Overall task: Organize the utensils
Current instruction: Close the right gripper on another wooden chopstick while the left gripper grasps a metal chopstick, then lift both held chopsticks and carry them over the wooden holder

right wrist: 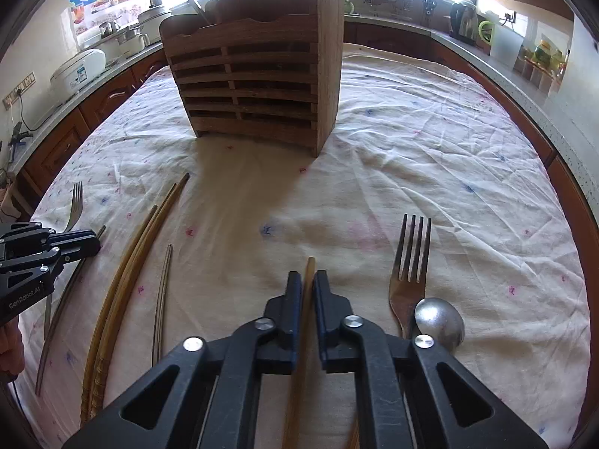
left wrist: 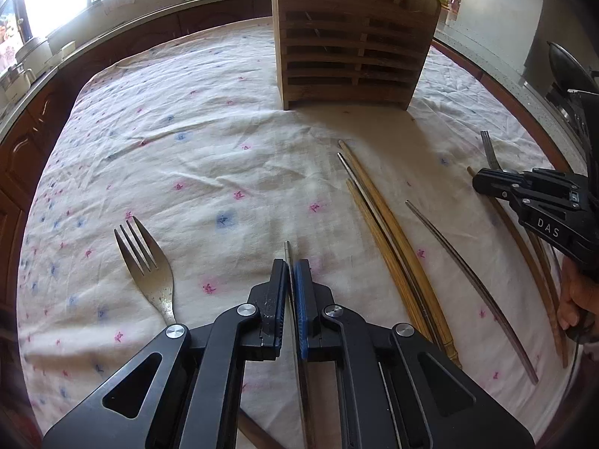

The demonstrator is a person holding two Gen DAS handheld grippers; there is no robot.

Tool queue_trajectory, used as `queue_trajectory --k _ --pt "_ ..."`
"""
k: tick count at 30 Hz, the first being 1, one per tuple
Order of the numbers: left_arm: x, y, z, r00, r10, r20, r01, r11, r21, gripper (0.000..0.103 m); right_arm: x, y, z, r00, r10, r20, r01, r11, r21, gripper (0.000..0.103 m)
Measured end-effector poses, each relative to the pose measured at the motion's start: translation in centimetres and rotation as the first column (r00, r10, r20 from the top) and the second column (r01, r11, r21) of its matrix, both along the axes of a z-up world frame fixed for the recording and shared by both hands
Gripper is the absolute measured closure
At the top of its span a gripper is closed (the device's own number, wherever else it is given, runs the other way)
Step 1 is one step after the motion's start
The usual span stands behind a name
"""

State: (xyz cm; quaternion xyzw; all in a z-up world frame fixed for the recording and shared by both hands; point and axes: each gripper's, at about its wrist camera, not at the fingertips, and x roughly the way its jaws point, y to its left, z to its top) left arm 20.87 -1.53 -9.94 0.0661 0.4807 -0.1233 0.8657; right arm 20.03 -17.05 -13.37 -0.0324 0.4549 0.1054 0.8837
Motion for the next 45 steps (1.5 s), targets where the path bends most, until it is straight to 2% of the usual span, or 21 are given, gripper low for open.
queue_trajectory --k 2,7,17,26,32,45 --pt "0.0 0.0 0.1 1.000 -0.001 -0.006 0.001 1.000 -0.019 0.100 0.1 0.0 0.1 1.000 0.001 -0.001 -0.001 1.000 0.009 0.097" --pt "-0.8 0.8 1.2 1.000 0.009 0.000 -0.009 0.995 -0.099 0.100 -0.5 -1.2 1.2 1.000 -0.024 0.002 0.024 0.992 0.120 0.098" --pt "-4.0 2.5 7.6 0.992 0.032 0.122 0.000 0.967 -0.254 0.100 -4.2 -2.7 7.4 0.988 -0.060 0.141 0.023 0.967 0.253 0.098" --pt "-7.3 4.0 12.6 0.970 0.056 0.236 0.025 0.945 -0.327 0.100 -7.2 -3.7 12.6 0.960 -0.085 0.265 -0.001 0.951 0.308 0.098" --pt "-8.7 5.1 14.8 0.954 0.077 0.291 0.035 0.931 -0.364 0.100 -8.7 -4.2 15.5 0.934 -0.098 0.345 -0.019 0.947 0.320 0.098" --pt "-9.1 5.6 16.5 0.933 0.108 0.344 0.035 0.922 -0.385 0.100 -8.9 -4.7 17.3 0.914 -0.114 0.390 -0.025 0.943 0.333 0.098"
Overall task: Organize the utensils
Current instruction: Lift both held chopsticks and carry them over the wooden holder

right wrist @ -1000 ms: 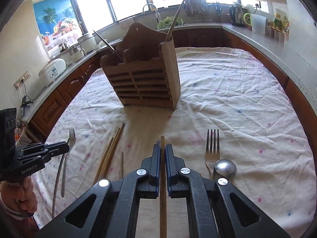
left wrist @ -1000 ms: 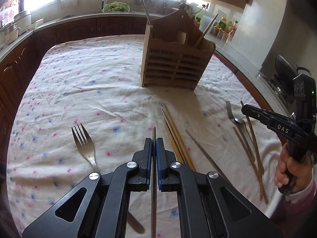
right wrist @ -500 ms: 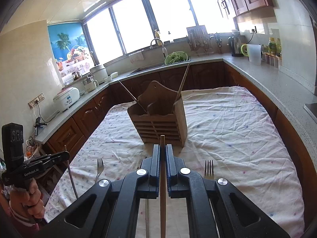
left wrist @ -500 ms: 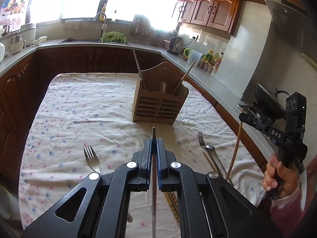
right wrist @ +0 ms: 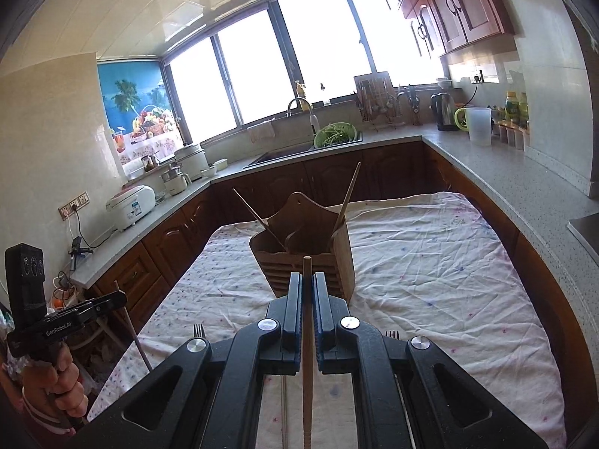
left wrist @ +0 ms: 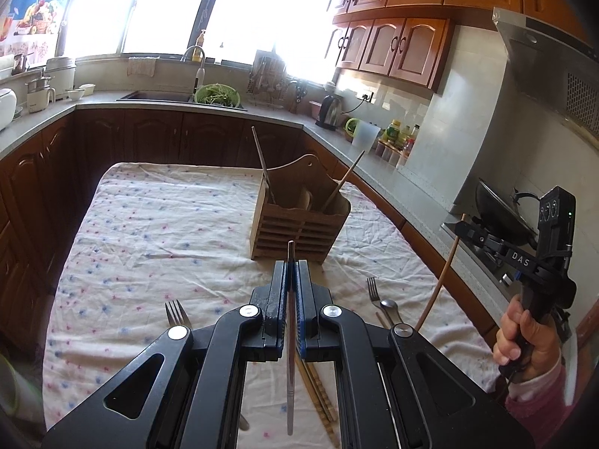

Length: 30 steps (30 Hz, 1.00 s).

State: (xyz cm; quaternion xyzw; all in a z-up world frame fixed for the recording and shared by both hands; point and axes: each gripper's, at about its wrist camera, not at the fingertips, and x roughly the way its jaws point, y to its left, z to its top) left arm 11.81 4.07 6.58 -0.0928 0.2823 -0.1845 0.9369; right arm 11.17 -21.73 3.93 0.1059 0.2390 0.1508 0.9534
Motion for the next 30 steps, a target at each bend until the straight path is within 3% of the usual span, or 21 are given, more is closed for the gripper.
queue_trajectory --k 13,30 --pt "1.9 -0.3 2.3 0.998 0.015 0.062 -0.014 1.000 -0.026 0.100 1.5 -0.4 1.0 0.999 -0.019 0.038 0.018 0.999 0.030 0.098" --pt "11.9 -1.6 8.8 0.969 0.082 0.235 -0.067 0.995 -0.072 0.100 10.1 -1.6 7.6 0.968 -0.127 0.215 0.098 0.985 0.142 0.098"
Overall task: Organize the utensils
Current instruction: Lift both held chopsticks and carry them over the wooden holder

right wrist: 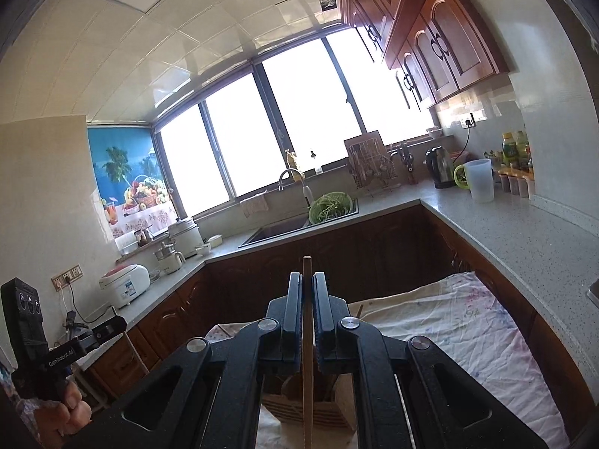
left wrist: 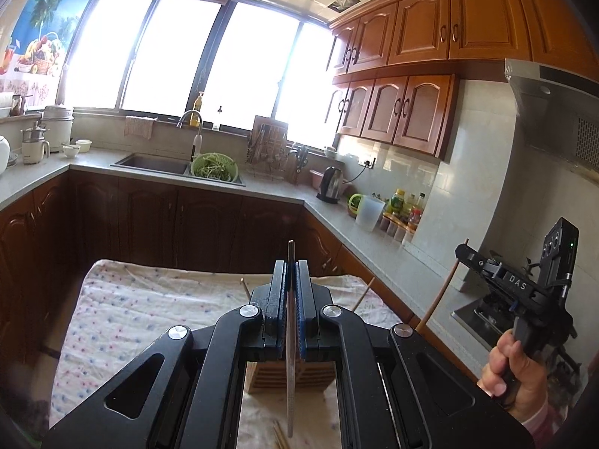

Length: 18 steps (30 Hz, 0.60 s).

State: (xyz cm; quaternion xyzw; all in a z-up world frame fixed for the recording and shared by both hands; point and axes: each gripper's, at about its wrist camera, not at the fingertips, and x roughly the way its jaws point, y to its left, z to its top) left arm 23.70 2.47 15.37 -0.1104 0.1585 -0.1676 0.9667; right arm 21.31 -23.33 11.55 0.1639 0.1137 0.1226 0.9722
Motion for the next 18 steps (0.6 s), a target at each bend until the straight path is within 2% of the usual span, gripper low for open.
queue_trajectory --k 5,9,18 --pt "3.7 -0.8 0.5 0.999 0.018 0.031 -0.018 1.000 -0.002 0.100 3.3 -0.2 0.6 0.999 -0.040 0.032 0.039 0.999 0.030 0.098" --pt "6.6 -1.3 -0.3 0.999 0.035 0.039 -0.035 0.999 -0.016 0.100 6.0 -0.3 0.1 0.997 -0.066 0.035 0.065 0.997 0.033 0.098" --pt "10.6 -1.4 -5.5 0.997 0.080 -0.003 -0.080 0.994 -0.077 0.100 9.1 0.9 -4.9 0.997 -0.077 -0.008 0.077 0.997 0.010 0.098"
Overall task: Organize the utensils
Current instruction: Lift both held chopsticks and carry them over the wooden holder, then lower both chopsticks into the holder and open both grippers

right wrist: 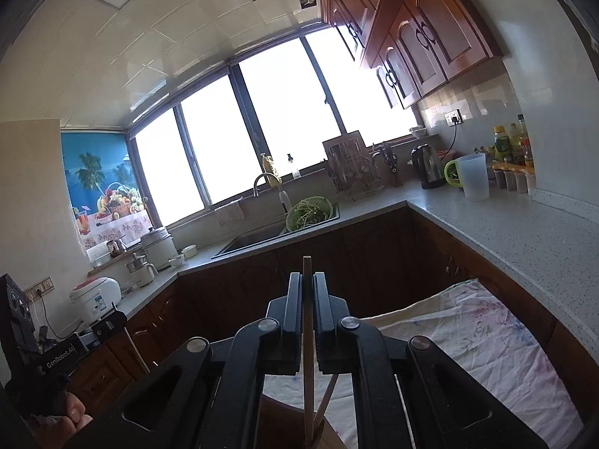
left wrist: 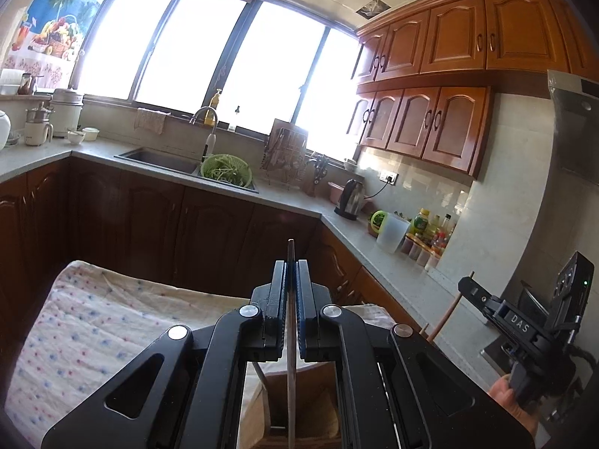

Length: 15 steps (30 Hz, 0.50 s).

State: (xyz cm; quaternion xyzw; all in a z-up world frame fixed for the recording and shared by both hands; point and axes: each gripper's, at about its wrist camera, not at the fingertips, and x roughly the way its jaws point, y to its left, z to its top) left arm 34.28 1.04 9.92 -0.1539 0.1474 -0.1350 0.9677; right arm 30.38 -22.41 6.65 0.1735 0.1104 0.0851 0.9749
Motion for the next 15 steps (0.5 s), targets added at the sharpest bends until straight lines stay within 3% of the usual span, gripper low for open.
queue_trajectory --k 5,9,15 --pt "0.2 0.6 -0.3 1.000 -0.015 -0.007 0.015 0.999 -0.038 0.100 0.4 0.3 -1.9 1.000 0.007 -0.027 -0.007 1.000 -0.004 0.098" --pt "-0.9 0.6 1.7 0.999 -0.033 0.036 0.035 0.998 -0.056 0.100 0.5 -0.1 -1.7 1.000 0.004 -0.020 -0.004 1.000 0.006 0.098" --pt "-1.5 0.2 2.6 0.993 0.022 0.116 -0.019 0.999 -0.033 0.100 1.1 0.3 -1.1 1.000 0.002 0.001 -0.002 1.000 -0.004 0.098"
